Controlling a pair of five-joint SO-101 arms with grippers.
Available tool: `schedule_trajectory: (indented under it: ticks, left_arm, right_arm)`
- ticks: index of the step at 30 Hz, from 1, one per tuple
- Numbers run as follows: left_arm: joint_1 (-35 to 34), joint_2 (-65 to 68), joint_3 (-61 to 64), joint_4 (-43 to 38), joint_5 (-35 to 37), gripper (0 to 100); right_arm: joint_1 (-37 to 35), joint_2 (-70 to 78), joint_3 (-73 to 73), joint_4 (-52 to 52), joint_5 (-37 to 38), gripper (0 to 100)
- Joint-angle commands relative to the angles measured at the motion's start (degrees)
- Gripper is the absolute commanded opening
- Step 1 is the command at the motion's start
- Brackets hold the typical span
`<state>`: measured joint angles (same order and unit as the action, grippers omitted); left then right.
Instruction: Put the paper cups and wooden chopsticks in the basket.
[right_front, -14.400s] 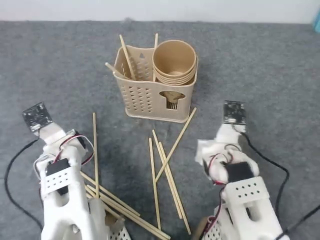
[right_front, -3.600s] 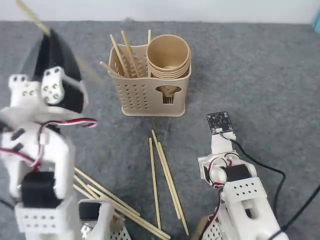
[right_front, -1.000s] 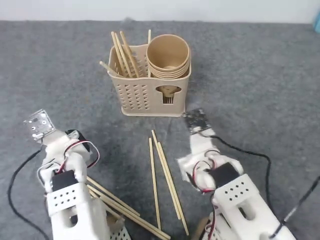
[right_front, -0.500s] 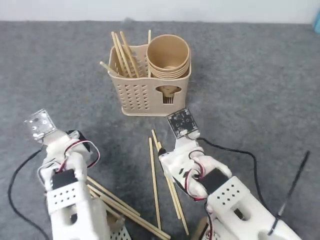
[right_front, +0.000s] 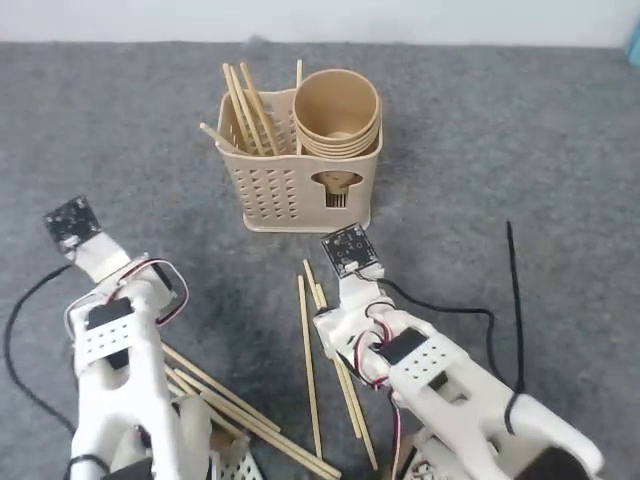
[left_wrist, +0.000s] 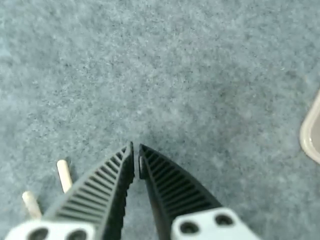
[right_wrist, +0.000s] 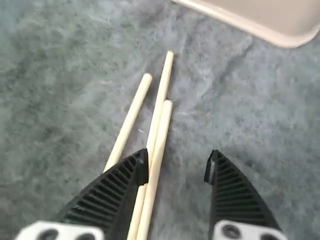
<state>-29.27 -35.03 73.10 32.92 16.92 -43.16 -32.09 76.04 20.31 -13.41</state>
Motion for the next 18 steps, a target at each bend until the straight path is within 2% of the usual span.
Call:
schedule_trajectory:
  ticks: [1, 14, 18]
  left_arm:
    - [-0.4, 0.1, -2.3, -1.6, 0.0, 2]
    - [-0.4, 0.1, -2.3, -1.6, 0.0, 2]
    - [-0.4, 0.1, -2.3, -1.6, 0.0, 2]
  right_arm:
    - [-0.3, 1.5, -3.2, 0.7, -0.6, 19.8]
    - [0.0, 9.7, -10.5, 8.9, -0.4, 19.8]
    - [-2.2, 10.0, -11.1, 8.7, 1.4, 19.8]
